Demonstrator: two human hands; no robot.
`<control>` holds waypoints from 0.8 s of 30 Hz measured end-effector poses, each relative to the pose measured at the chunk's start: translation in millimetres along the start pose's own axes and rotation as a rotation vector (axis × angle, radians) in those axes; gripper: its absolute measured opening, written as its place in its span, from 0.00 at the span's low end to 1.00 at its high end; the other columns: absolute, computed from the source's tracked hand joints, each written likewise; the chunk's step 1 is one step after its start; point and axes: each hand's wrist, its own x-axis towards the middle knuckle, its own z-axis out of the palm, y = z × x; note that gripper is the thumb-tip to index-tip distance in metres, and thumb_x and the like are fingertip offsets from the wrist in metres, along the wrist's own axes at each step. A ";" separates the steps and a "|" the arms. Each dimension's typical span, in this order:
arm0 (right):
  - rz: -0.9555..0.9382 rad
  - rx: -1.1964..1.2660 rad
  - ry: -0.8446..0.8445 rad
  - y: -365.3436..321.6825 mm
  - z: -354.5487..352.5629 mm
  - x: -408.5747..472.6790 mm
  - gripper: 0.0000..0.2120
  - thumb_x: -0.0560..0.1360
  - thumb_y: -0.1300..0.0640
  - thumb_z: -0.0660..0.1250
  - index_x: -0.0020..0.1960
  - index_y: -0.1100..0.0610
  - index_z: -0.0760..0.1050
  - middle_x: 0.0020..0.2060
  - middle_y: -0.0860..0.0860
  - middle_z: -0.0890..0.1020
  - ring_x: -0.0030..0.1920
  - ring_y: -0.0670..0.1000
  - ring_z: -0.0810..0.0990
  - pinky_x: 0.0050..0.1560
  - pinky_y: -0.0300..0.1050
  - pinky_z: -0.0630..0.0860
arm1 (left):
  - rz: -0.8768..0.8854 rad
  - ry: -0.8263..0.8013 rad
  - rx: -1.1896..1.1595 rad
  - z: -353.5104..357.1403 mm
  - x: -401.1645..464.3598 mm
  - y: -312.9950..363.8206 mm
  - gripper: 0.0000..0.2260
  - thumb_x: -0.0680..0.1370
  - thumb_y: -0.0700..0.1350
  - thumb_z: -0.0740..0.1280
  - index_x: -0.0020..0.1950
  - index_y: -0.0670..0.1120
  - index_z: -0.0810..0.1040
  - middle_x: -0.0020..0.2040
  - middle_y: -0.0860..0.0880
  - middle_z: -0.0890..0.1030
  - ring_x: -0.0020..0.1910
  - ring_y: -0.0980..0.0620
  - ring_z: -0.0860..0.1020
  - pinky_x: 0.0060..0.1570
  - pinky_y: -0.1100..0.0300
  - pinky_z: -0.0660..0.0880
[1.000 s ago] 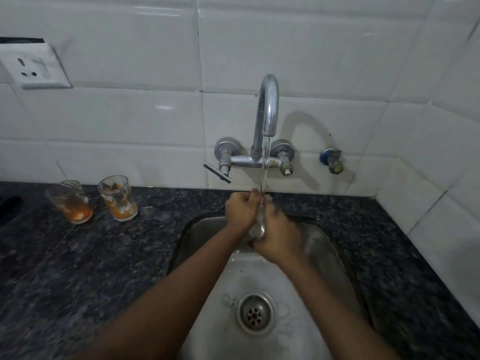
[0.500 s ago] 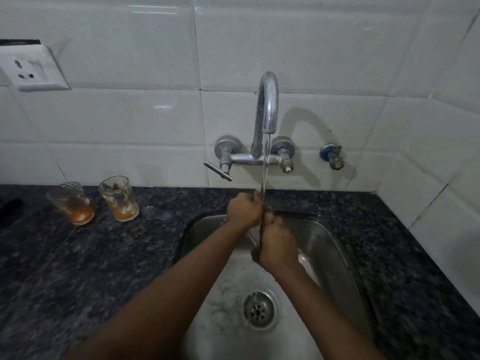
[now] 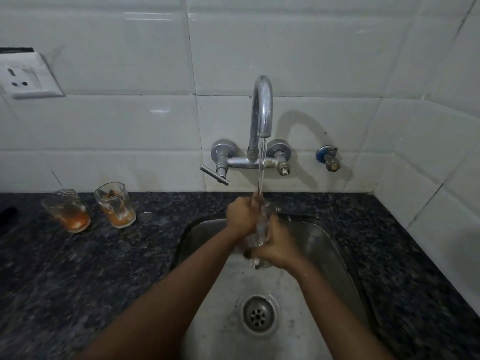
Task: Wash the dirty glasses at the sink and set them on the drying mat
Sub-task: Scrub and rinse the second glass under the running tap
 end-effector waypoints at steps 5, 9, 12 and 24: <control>0.183 0.685 -0.290 9.8 -7.7 -5.1 0.30 0.60 0.62 0.77 0.60 0.64 0.73 0.45 0.62 0.82 0.43 0.58 0.82 0.42 0.54 0.79 | 0.004 -0.022 -0.152 -7.3 -3.0 -4.3 0.25 0.80 0.56 0.56 0.26 0.46 0.67 0.22 0.50 0.70 0.23 0.54 0.69 0.28 0.63 0.67; -0.006 -0.218 0.176 -1.0 13.7 -3.6 0.32 0.59 0.55 0.78 0.58 0.57 0.67 0.43 0.52 0.80 0.42 0.53 0.81 0.38 0.41 0.72 | 0.160 0.047 0.320 5.4 -3.4 2.5 0.25 0.80 0.53 0.57 0.31 0.38 0.75 0.32 0.38 0.79 0.31 0.45 0.75 0.35 0.56 0.71; -0.076 -0.130 0.150 6.4 8.4 -0.3 0.35 0.57 0.54 0.78 0.59 0.56 0.65 0.48 0.53 0.81 0.46 0.54 0.81 0.40 0.43 0.76 | 0.152 0.058 0.130 -0.2 0.7 -2.9 0.23 0.80 0.50 0.59 0.31 0.38 0.76 0.29 0.37 0.78 0.29 0.45 0.74 0.34 0.57 0.70; -0.207 0.328 -0.018 11.0 0.5 5.2 0.30 0.61 0.70 0.77 0.59 0.58 0.71 0.50 0.51 0.80 0.49 0.47 0.81 0.45 0.36 0.78 | -0.377 -0.104 -0.877 -8.1 -6.0 -20.2 0.22 0.81 0.58 0.48 0.55 0.45 0.76 0.50 0.46 0.80 0.47 0.50 0.78 0.45 0.54 0.76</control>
